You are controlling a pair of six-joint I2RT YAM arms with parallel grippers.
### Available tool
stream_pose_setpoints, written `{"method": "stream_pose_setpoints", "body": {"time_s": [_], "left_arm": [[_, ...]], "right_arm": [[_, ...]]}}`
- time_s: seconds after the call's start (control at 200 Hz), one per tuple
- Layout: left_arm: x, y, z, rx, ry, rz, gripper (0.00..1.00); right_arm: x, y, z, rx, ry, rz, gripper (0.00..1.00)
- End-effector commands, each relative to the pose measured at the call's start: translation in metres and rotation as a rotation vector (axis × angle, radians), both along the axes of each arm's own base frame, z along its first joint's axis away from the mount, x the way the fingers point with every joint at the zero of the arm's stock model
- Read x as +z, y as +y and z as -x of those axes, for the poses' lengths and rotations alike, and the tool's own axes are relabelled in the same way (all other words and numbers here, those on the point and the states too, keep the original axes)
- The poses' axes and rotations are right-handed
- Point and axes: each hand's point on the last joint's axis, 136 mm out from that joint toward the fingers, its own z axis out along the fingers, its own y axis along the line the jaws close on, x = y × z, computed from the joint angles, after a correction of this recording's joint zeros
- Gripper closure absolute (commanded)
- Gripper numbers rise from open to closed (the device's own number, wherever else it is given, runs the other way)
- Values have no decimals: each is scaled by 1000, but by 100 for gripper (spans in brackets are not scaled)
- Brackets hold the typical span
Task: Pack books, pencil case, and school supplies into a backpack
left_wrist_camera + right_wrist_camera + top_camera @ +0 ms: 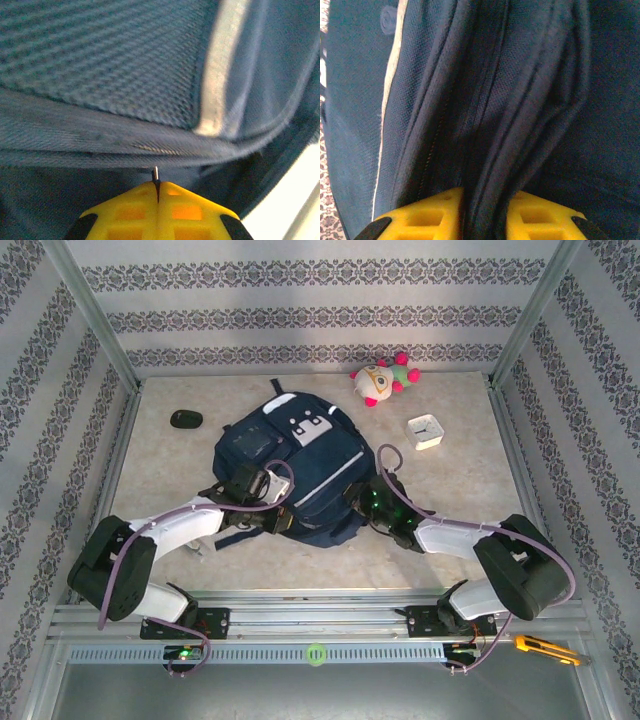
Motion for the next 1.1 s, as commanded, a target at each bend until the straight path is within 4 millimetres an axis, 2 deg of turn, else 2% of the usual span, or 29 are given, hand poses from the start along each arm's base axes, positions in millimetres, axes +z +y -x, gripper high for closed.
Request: {"method": "stream_pose_setpoints", "body": {"time_s": [0.0, 0.085, 0.175, 0.28, 0.445, 0.55, 0.61, 0.68, 0.794, 0.954, 1.094], "left_arm": [[38, -28, 20, -148, -29, 140, 100], [48, -35, 20, -167, -70, 174, 99], [56, -45, 22, -190, -90, 205, 93], [69, -50, 23, -220, -126, 223, 74], [95, -33, 17, -293, -303, 92, 41], [111, -10, 4, -367, -511, -99, 31], [112, 4, 1, -469, -639, -225, 28], [101, 14, 7, -680, -778, -353, 25], [88, 25, -17, -743, -905, -529, 15], [84, 12, -50, -735, -1024, -585, 8], [81, -7, -66, -732, -1072, -537, 7]], "right_arm": [[46, 19, -17, 73, -128, -71, 77], [51, 18, -21, 88, -130, -70, 77], [52, 19, -25, 107, -131, -76, 78], [53, 17, -29, 132, -133, -79, 77], [69, 10, -38, 207, -173, -81, 77], [81, 6, -43, 253, -183, -93, 74], [85, 3, -43, 271, -187, -92, 70], [88, -1, -41, 280, -190, -78, 64], [85, -8, -32, 287, -187, -40, 60], [79, -10, -20, 288, -170, -37, 59], [76, -11, -12, 290, -168, -20, 57]]}}
